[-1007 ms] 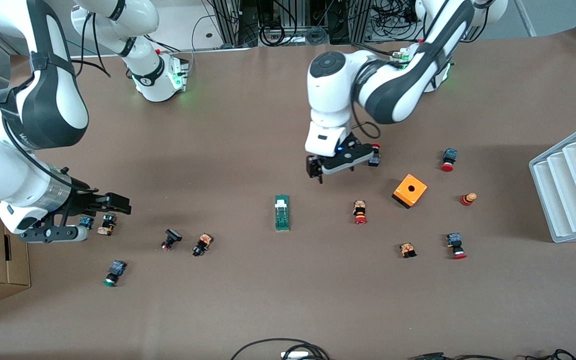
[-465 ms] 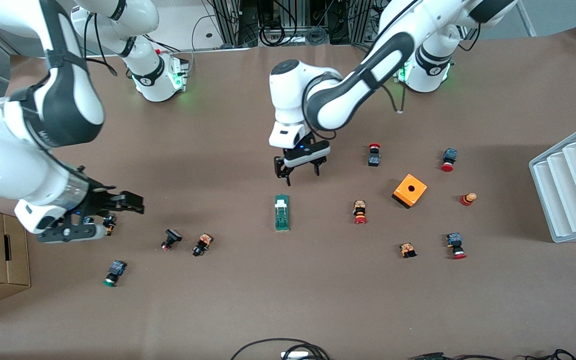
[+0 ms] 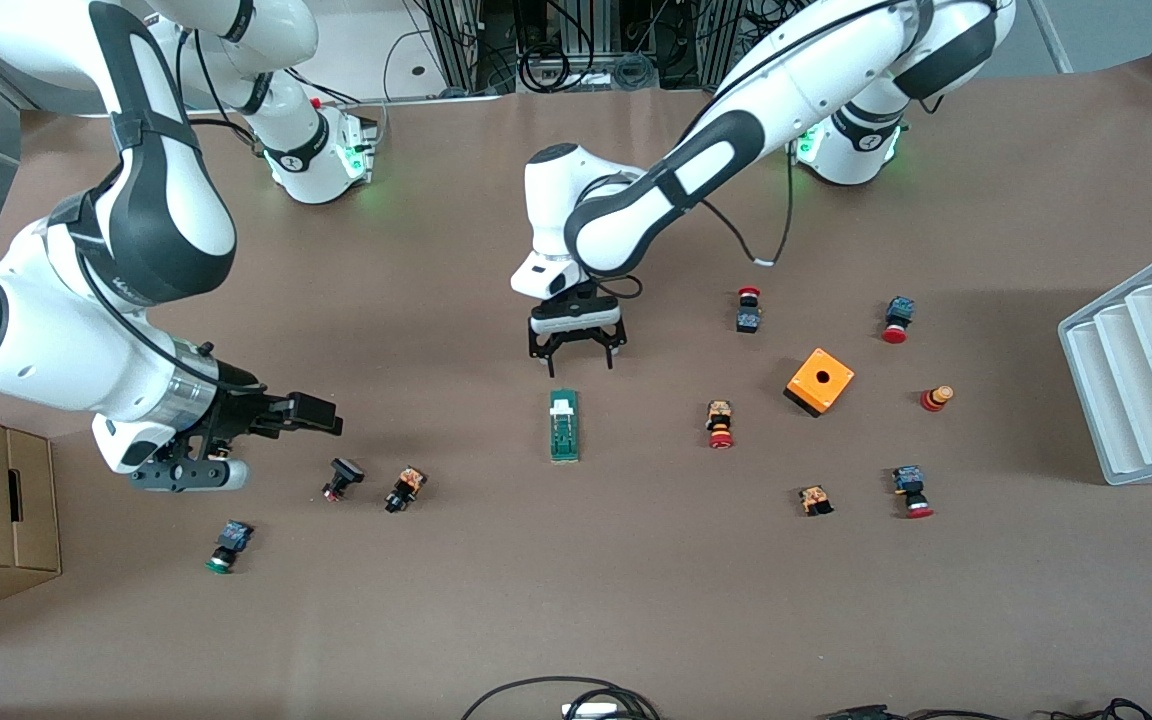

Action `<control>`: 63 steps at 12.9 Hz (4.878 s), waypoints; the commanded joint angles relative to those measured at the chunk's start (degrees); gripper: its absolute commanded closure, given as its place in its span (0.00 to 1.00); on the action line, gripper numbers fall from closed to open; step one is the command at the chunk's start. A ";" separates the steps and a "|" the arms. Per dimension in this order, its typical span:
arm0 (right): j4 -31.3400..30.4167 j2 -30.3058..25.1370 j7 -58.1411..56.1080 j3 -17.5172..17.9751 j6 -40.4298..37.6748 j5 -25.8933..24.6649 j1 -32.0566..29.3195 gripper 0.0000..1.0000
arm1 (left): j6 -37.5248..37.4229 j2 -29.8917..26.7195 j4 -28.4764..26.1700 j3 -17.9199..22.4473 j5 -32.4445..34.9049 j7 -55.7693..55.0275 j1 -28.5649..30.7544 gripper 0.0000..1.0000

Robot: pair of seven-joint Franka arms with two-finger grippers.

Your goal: Close load switch with both arms

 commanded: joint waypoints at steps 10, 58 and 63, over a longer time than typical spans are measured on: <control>-0.02 3.33 0.79 -0.09 4.42 1.34 1.75 0.00 | -3.15 6.60 6.36 14.72 12.24 -21.08 -17.82 0.00; -19.69 7.37 30.41 -0.18 43.51 26.01 22.04 0.00 | -13.89 17.69 10.07 22.28 25.52 -35.93 -30.04 0.00; -22.43 7.11 30.50 -0.18 47.12 27.96 23.80 0.00 | -13.89 17.69 10.07 22.37 25.52 -35.85 -30.04 0.00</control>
